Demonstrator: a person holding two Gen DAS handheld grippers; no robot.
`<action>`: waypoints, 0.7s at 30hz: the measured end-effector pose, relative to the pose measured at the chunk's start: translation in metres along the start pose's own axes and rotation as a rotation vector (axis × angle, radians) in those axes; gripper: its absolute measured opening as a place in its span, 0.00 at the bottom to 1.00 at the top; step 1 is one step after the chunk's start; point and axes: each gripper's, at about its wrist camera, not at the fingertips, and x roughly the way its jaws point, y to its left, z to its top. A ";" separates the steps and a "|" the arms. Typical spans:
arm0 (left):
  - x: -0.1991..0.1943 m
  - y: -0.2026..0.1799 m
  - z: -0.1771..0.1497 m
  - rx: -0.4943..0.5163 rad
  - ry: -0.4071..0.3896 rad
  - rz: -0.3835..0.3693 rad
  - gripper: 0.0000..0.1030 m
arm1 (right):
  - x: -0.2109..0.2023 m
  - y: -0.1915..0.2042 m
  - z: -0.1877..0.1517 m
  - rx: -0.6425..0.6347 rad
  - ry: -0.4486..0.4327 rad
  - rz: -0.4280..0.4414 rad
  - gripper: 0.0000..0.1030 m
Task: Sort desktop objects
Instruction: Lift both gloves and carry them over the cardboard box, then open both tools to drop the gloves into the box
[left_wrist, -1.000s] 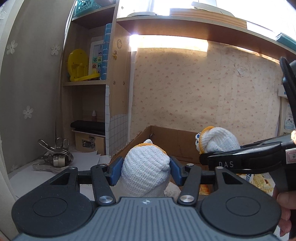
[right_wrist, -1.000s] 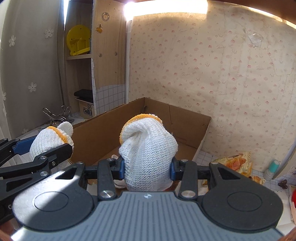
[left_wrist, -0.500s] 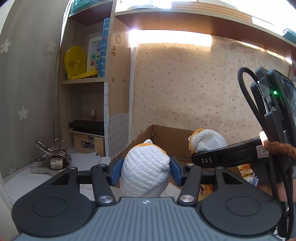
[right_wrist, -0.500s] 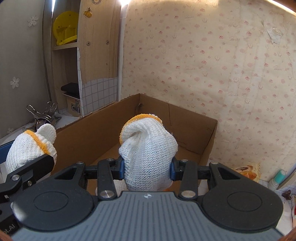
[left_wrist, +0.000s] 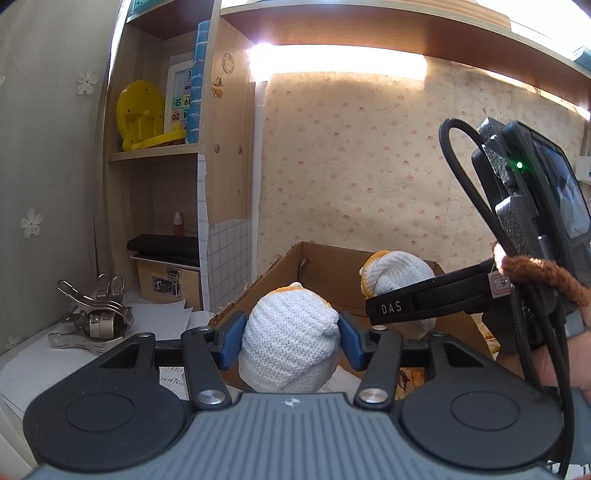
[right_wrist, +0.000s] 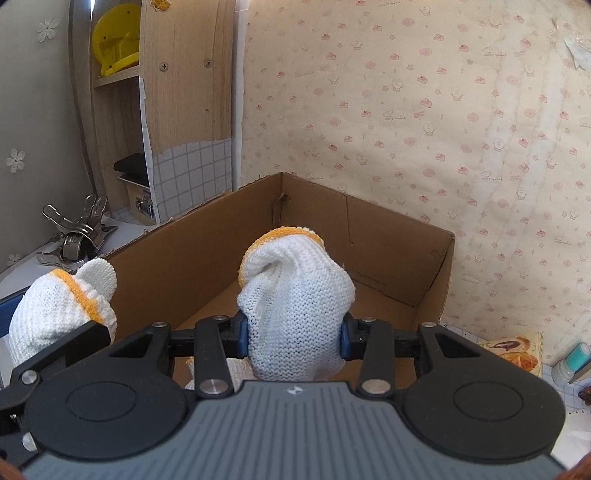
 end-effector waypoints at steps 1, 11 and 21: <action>0.001 -0.001 0.000 0.006 0.002 -0.002 0.55 | 0.001 0.000 0.002 -0.001 0.002 -0.001 0.40; 0.014 -0.005 0.003 0.016 0.023 -0.006 0.55 | 0.007 -0.006 0.007 0.023 0.020 -0.001 0.47; 0.019 -0.008 0.006 0.027 0.041 0.022 0.61 | 0.003 -0.007 0.008 0.025 0.002 0.001 0.64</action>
